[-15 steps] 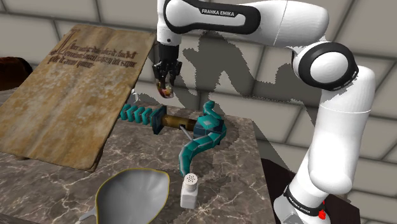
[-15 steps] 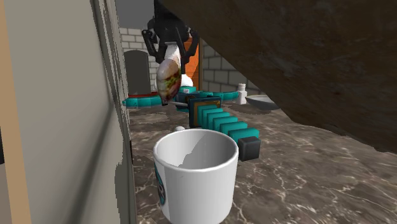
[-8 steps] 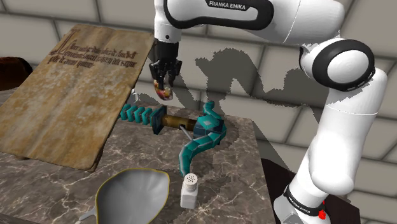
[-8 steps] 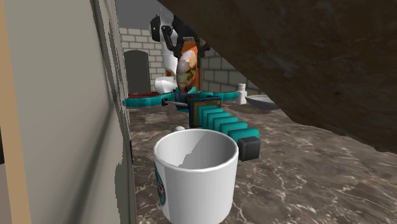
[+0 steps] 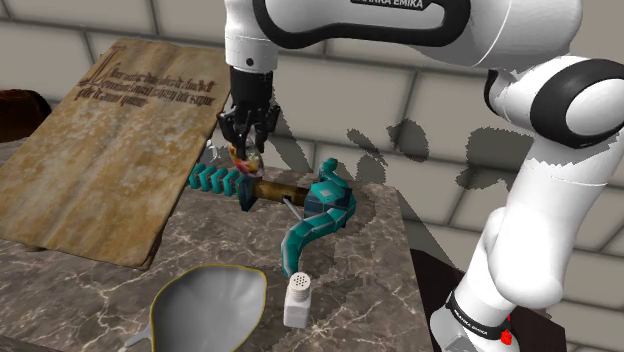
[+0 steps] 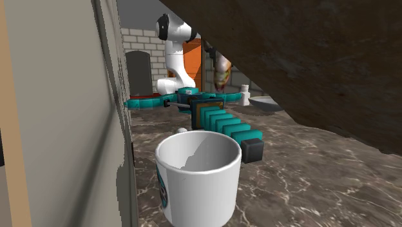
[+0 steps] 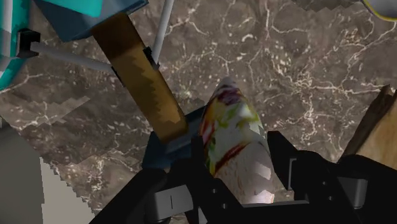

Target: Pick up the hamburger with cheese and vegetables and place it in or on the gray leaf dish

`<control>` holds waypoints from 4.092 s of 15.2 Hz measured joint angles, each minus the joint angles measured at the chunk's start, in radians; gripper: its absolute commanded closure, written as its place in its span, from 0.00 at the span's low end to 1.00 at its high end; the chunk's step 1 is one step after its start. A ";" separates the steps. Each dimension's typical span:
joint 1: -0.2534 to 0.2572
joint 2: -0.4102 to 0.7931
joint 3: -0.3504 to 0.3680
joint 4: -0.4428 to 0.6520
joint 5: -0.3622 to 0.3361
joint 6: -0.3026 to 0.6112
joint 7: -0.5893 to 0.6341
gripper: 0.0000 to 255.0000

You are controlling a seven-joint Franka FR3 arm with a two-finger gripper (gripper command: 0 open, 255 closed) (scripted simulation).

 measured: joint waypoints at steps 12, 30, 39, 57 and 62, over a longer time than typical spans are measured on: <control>0.151 -0.011 0.132 0.003 -0.021 -0.026 0.282 1.00; 0.287 0.051 0.231 -0.029 -0.072 0.042 0.525 1.00; 0.280 0.038 0.228 -0.151 -0.067 0.153 0.528 1.00; 0.289 0.048 0.233 -0.022 -0.071 0.035 0.527 0.00; 0.290 0.048 0.234 -0.016 -0.071 0.027 0.528 0.00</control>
